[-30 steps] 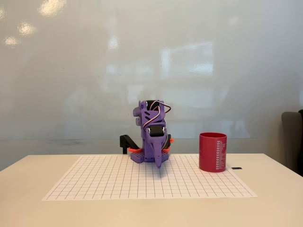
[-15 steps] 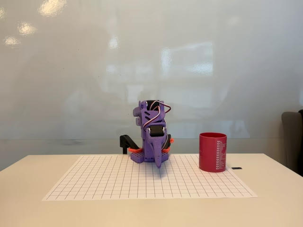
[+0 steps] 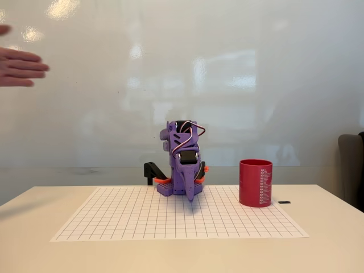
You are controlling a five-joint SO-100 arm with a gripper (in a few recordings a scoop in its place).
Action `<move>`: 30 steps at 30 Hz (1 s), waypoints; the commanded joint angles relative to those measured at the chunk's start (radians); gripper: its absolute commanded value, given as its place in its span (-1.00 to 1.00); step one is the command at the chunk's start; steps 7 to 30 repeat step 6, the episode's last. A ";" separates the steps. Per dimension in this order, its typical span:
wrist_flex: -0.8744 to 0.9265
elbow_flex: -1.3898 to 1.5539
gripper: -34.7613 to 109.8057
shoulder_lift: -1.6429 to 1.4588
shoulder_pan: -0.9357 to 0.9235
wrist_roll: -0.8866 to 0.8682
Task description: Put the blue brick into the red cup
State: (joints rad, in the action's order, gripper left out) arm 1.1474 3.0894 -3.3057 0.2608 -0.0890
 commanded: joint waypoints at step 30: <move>0.011 -0.054 -0.53 0.002 0.008 -0.014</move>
